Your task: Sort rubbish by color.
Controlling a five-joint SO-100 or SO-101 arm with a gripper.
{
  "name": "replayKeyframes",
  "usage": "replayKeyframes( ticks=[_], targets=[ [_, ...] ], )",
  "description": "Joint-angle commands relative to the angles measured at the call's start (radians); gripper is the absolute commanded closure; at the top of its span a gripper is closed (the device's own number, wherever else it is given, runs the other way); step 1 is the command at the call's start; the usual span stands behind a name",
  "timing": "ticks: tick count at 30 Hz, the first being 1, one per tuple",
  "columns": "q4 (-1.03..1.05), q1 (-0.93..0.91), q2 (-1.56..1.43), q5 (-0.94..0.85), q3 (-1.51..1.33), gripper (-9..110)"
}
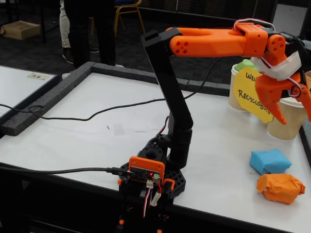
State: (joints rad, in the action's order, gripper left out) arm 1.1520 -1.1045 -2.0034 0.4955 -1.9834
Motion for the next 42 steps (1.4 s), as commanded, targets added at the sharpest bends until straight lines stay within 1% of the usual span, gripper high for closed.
replayKeyframes(
  ticks=[1,3,7,10,14,20,27,34,42],
  targets=[
    [0.003,-0.034,-0.020,0.026,0.026,84],
    [0.023,-0.035,-0.020,0.032,0.026,84],
    [0.129,-0.026,-0.018,0.166,0.006,83],
    [0.153,-0.017,-0.014,0.262,-0.041,84],
    [0.169,-0.009,0.003,0.321,-0.095,84],
    [0.097,-0.029,0.064,0.357,-0.117,82],
    [-0.018,-0.054,0.164,0.394,-0.117,77],
    [-0.051,-0.014,0.245,0.396,-0.115,71],
    [-0.144,0.015,0.304,0.396,-0.115,71]
  ],
)
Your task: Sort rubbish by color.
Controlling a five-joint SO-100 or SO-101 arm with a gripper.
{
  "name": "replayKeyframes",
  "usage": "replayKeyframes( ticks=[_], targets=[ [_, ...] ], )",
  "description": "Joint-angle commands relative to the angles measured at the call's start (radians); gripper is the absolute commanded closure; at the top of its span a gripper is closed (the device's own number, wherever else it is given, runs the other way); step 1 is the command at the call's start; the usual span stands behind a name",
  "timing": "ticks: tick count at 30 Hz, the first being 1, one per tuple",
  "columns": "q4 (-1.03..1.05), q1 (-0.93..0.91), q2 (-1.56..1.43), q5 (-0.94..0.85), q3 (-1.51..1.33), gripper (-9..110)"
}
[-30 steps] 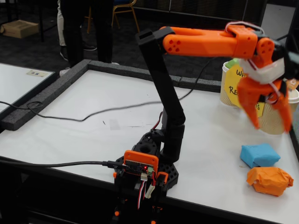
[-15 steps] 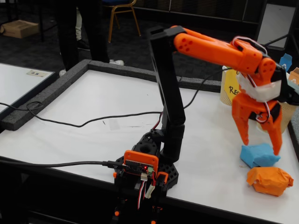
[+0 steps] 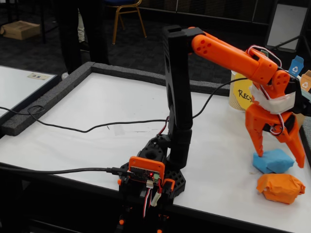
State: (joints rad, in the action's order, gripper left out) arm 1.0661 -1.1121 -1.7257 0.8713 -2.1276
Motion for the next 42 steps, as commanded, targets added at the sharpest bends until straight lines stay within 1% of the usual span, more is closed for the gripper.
replayKeyframes(
  ticks=[1,4,9,18,23,32,42],
  targets=[
    [-0.072,0.028,0.034,0.020,0.029,71],
    [-0.064,0.032,0.057,0.020,0.044,71],
    [0.149,0.031,0.060,0.018,0.192,70],
    [0.354,0.028,0.058,0.018,0.468,72],
    [0.316,0.052,0.060,0.031,0.442,73],
    [0.230,0.130,0.072,0.058,0.331,70],
    [0.170,0.117,0.164,0.058,0.330,69]
  ],
)
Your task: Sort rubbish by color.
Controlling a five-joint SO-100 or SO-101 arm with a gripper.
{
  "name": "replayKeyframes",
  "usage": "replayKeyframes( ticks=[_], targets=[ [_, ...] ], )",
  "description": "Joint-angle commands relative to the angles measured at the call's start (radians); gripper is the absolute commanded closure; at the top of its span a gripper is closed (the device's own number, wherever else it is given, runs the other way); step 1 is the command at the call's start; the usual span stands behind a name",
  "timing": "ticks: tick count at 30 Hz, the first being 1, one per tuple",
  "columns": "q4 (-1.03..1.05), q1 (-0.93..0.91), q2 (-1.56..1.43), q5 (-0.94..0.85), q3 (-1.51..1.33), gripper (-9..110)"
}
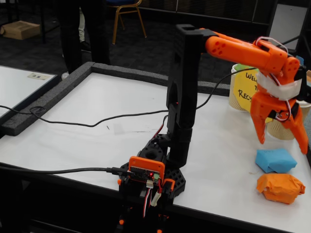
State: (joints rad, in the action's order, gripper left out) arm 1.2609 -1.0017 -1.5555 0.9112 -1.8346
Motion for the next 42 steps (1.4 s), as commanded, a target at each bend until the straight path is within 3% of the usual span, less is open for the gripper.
replayKeyframes(
  ticks=[1,9,16,26,42],
  targets=[
    [-0.026,0.000,0.003,0.018,0.043,69],
    [-0.060,-0.038,0.071,0.018,0.052,70],
    [-0.161,-0.057,0.106,0.006,0.057,89],
    [-0.080,-0.055,0.046,0.005,0.150,101],
    [0.138,-0.008,-0.333,0.002,0.410,101]
  ],
)
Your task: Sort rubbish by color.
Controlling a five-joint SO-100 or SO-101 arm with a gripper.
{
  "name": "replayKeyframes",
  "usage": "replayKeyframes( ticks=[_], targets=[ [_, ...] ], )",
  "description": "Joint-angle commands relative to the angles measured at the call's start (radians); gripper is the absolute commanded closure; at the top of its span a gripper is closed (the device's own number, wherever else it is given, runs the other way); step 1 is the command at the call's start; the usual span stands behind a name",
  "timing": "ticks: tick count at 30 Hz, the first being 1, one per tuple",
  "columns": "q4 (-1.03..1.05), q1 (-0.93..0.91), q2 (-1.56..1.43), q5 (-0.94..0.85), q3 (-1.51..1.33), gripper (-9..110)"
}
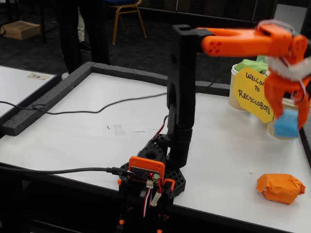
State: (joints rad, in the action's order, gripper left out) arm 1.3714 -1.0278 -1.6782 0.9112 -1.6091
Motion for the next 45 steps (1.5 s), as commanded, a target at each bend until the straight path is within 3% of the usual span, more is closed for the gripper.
replayKeyframes(
  ticks=[1,10,30,45],
  targets=[
    [0.032,0.025,-0.222,0.000,0.199,101],
    [0.072,0.120,-0.238,-0.109,0.353,101],
    [-0.138,0.258,-0.135,-0.727,0.353,101],
    [-0.295,0.370,0.029,-0.744,0.451,101]
  ],
)
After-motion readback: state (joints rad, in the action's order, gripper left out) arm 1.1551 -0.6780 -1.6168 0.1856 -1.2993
